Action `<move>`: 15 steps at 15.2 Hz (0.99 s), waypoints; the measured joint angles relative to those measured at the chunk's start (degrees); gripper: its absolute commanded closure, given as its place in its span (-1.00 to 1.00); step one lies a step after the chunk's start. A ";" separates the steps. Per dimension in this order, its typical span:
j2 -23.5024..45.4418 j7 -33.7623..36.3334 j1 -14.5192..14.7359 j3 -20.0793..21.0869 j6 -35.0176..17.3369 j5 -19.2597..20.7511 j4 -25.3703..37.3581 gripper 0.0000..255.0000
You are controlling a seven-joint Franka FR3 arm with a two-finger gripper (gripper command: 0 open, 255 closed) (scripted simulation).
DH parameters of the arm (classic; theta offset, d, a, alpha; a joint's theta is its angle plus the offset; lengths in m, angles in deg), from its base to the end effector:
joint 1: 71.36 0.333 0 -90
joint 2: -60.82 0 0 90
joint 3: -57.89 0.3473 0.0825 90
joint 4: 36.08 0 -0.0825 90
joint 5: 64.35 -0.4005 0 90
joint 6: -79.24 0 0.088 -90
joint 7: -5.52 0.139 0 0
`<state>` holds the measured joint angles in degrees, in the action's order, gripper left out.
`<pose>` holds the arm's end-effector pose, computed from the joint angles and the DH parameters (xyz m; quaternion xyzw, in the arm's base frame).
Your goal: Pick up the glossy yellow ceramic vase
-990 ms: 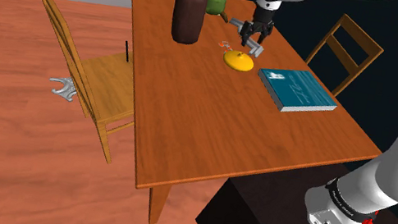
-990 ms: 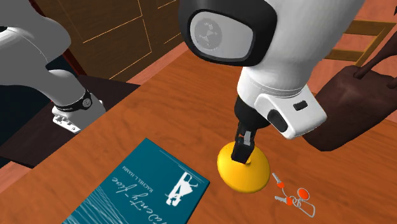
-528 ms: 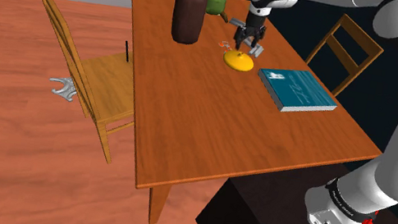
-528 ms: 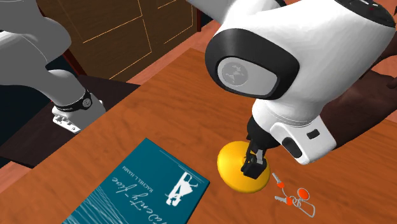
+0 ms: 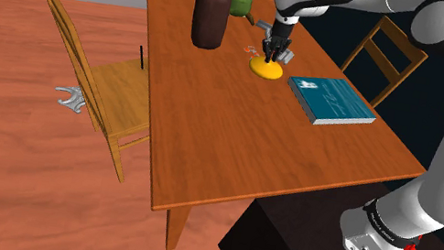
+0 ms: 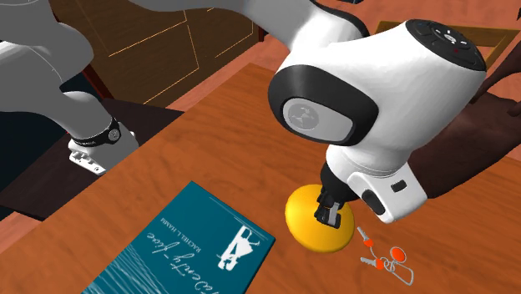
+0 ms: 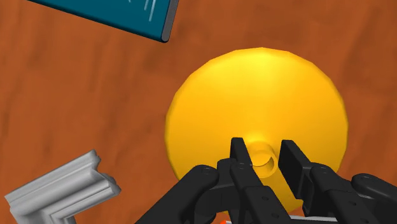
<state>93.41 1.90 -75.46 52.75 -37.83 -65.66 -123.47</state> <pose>0.7179 -0.1056 0.3105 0.9985 -0.0480 -0.0257 0.0114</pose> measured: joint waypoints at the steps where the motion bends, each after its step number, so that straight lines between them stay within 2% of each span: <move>1: 0.01 0.01 0.00 0.00 0.00 0.00 0.02 1.00; 8: -0.16 0.01 -0.01 -0.03 0.27 0.03 0.07 1.00; 15: -1.97 -0.06 -0.04 -0.15 4.24 0.17 2.21 1.00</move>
<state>91.44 1.85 -75.50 52.60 -33.59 -65.49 -121.26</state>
